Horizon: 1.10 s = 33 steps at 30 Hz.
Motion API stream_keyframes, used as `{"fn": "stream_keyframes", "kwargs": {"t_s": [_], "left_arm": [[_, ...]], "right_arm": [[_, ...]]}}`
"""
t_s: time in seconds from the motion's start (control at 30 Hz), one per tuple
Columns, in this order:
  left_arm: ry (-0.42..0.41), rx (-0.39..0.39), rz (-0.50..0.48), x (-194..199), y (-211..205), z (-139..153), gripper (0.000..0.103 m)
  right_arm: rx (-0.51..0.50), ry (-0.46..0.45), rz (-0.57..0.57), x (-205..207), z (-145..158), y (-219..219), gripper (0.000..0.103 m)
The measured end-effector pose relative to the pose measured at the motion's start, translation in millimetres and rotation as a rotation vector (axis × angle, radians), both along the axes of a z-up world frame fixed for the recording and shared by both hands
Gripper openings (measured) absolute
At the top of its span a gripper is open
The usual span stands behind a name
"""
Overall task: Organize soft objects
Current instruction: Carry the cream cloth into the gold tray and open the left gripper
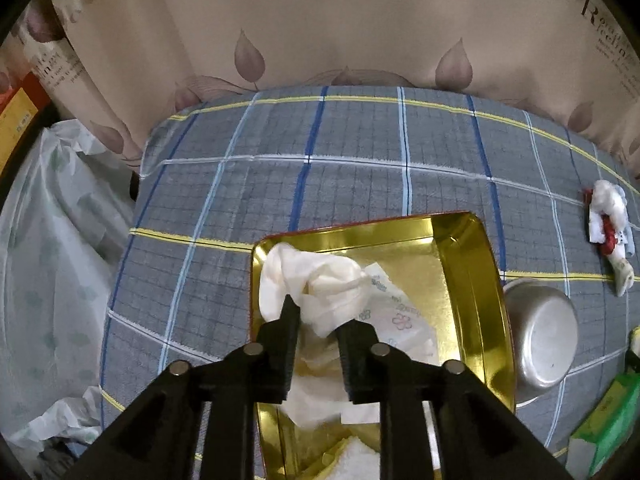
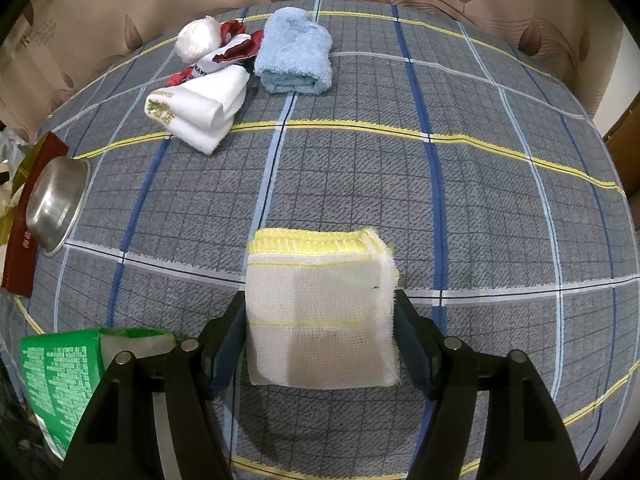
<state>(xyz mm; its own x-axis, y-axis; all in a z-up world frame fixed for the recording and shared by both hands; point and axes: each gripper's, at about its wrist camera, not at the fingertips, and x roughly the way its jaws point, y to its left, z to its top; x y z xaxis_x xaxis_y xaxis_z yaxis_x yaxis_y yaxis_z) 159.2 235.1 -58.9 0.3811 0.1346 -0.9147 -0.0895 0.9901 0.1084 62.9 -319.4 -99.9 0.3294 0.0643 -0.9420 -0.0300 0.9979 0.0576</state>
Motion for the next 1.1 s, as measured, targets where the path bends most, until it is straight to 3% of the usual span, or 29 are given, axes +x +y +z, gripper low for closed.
{"fn": "stream_keyframes", "kwargs": {"t_s": [0.1,0.2,0.37,0.6,0.83,1.0,1.1], "left_arm": [[0.000,-0.027,-0.008,-0.1,0.6,-0.8,0.032],[-0.011,-0.058,-0.013,-0.2,2.1,2.8,0.035],[-0.046,-0.043,-0.011,-7.8,0.7,15.7,0.035],[-0.109,-0.018,-0.016,-48.9,-11.1,36.9,0.035],[-0.125,-0.082,-0.009,-95.3,-17.1,37.7,0.035],[-0.141,-0.036,0.007,-115.3,-17.0,34.5,0.035],[-0.141,-0.050,0.031,-122.6,-13.8,30.6,0.036]], "right_arm": [[-0.004,0.004,-0.001,1.2,0.0,-0.1,0.067],[-0.013,0.007,-0.001,1.2,-0.2,0.7,0.067],[-0.021,0.012,-0.003,2.9,-0.7,2.9,0.067],[-0.030,0.018,-0.011,4.5,-1.3,3.3,0.067],[-0.035,0.024,-0.019,7.9,-0.9,3.7,0.065],[-0.051,0.016,-0.026,5.6,-0.2,5.4,0.063],[-0.059,0.017,-0.027,5.2,1.2,6.4,0.063]]}}
